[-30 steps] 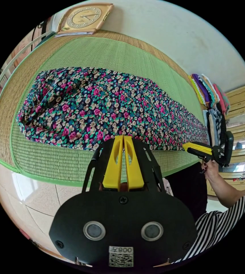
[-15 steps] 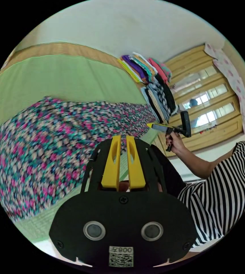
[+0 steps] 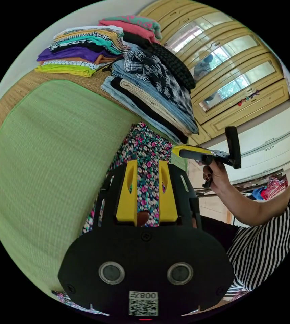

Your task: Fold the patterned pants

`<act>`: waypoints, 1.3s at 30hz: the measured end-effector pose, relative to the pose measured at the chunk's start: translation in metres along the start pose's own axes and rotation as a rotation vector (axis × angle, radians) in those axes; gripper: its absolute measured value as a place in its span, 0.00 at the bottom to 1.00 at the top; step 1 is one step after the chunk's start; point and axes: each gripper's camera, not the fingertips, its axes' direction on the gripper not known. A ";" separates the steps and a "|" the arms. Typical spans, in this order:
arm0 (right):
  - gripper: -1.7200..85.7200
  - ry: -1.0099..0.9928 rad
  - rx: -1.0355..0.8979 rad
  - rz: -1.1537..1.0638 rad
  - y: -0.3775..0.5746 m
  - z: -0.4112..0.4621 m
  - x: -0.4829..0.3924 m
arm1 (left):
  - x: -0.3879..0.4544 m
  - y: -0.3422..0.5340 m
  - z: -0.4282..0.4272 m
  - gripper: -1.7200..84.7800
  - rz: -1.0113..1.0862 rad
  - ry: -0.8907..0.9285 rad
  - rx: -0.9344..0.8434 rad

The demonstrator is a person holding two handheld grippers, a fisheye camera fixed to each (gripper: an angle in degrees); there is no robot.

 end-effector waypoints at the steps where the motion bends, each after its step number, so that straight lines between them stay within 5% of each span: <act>1: 0.13 0.008 0.007 0.005 -0.003 -0.003 0.006 | 0.001 -0.017 0.008 0.12 0.013 -0.023 -0.022; 18: 0.10 0.029 0.052 -0.072 -0.017 -0.037 0.045 | 0.035 -0.129 0.082 0.08 0.140 -0.243 -0.138; 39: 0.04 -0.215 0.099 -0.068 0.005 -0.076 0.044 | 0.065 -0.133 0.030 0.03 0.174 -0.170 -0.085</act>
